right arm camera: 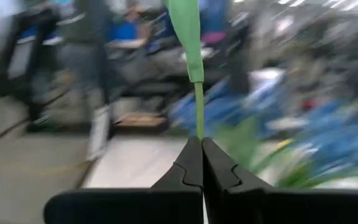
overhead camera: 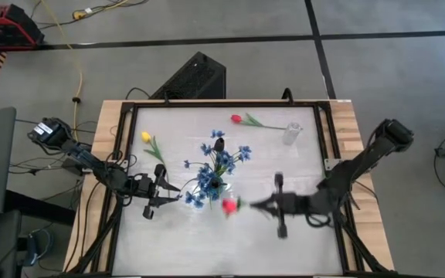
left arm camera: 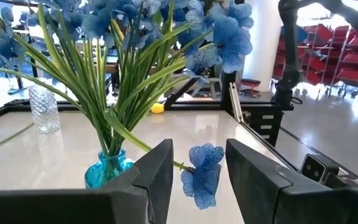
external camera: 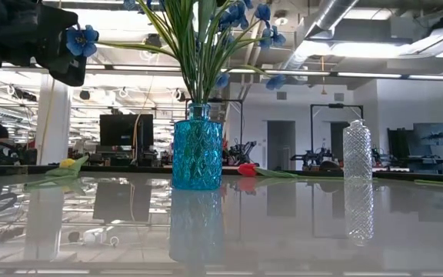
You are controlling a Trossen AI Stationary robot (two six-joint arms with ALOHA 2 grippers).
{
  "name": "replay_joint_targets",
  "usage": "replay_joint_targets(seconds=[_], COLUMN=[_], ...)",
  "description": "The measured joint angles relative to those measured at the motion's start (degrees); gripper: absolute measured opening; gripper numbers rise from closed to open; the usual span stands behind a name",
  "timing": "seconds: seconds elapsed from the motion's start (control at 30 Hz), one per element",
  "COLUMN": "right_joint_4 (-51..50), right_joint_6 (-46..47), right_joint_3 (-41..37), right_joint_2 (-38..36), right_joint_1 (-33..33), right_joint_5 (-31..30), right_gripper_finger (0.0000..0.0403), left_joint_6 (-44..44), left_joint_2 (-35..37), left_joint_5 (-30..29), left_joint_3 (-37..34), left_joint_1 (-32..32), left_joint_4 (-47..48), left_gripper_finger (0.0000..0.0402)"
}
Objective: Sort flowers into vase by color
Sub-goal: Put the bottom red tulip into the transparent vase
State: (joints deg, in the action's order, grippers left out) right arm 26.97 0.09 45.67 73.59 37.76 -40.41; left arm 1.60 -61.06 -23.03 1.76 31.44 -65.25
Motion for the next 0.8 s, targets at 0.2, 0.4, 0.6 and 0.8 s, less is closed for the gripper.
replay_joint_targets(seconds=[0.2, 0.4, 0.6, 0.8], right_joint_4=[-0.3, -4.9, -10.6, -11.4], right_joint_6=[-7.9, -12.6, -12.6, -12.5], right_joint_3=[0.0, 0.0, -2.9, -9.3], right_joint_2=[-3.5, -9.9, -16.0, -21.7], right_joint_1=[-7.6, -13.2, -20.1, -30.0], right_joint_5=[-3.3, -6.2, -14.0, -15.6], right_gripper_finger=[0.0016, 0.0016, 0.0016, 0.0016], left_joint_6=[0.1, 0.1, -0.1, 0.1], left_joint_2=[0.0, 0.0, 0.0, 0.0], left_joint_5=[-0.1, -0.1, -0.1, -0.1], left_joint_3=[0.0, 0.0, 0.0, 0.0], left_joint_1=[0.0, 0.0, 0.0, 0.0], left_joint_4=[0.0, 0.3, 0.4, 0.4], left_gripper_finger=[0.0137, 0.0137, 0.0137, 0.0137])
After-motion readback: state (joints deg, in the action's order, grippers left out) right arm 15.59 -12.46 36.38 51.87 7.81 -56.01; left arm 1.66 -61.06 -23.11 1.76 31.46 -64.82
